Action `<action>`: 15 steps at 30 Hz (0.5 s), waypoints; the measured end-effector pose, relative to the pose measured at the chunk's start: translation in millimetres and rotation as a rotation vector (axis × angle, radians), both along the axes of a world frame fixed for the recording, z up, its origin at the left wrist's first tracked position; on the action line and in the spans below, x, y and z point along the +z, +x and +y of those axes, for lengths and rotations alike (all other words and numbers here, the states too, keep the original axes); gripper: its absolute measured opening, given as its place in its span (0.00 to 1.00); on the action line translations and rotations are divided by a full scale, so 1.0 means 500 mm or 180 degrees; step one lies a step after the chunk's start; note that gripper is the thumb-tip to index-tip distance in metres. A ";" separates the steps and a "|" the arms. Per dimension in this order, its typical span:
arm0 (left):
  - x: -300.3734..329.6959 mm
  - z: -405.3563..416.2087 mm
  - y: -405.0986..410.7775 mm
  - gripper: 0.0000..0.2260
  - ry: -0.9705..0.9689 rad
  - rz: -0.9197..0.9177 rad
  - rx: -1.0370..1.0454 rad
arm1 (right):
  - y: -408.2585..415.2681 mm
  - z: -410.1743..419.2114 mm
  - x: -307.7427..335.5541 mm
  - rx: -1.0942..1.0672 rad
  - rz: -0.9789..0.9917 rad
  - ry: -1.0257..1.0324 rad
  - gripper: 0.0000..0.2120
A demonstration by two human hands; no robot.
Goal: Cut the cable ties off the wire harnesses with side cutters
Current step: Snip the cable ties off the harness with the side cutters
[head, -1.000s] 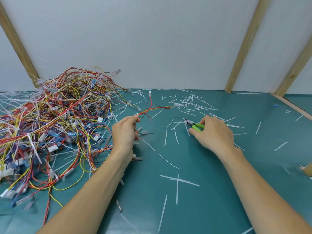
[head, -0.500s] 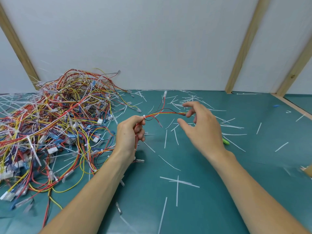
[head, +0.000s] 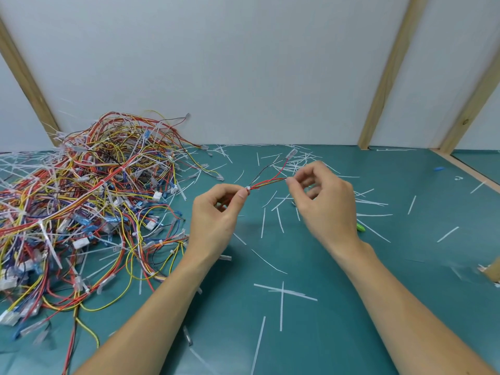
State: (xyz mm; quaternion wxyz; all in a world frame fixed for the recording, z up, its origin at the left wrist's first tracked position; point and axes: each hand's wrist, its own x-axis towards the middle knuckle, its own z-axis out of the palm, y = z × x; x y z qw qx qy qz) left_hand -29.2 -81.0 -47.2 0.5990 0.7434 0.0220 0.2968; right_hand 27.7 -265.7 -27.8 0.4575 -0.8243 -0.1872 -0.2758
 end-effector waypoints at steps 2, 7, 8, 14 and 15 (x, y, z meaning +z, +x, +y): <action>0.004 -0.005 -0.004 0.03 0.0143 -0.0058 -0.0011 | -0.008 0.010 -0.004 0.0373 0.0208 -0.0078 0.14; 0.014 -0.012 -0.015 0.04 0.0668 -0.0188 -0.0072 | -0.038 0.053 -0.020 0.1591 0.1477 0.0595 0.11; 0.016 -0.014 -0.016 0.05 0.0719 -0.0195 -0.0067 | -0.040 0.056 -0.019 0.1663 0.1685 0.0821 0.11; 0.021 -0.021 -0.021 0.15 0.0855 -0.0121 -0.0060 | -0.038 0.052 -0.014 0.1664 0.2458 0.1476 0.07; 0.021 -0.021 -0.022 0.18 0.0821 -0.0095 -0.0112 | -0.036 0.051 -0.013 0.1628 0.2512 0.1574 0.06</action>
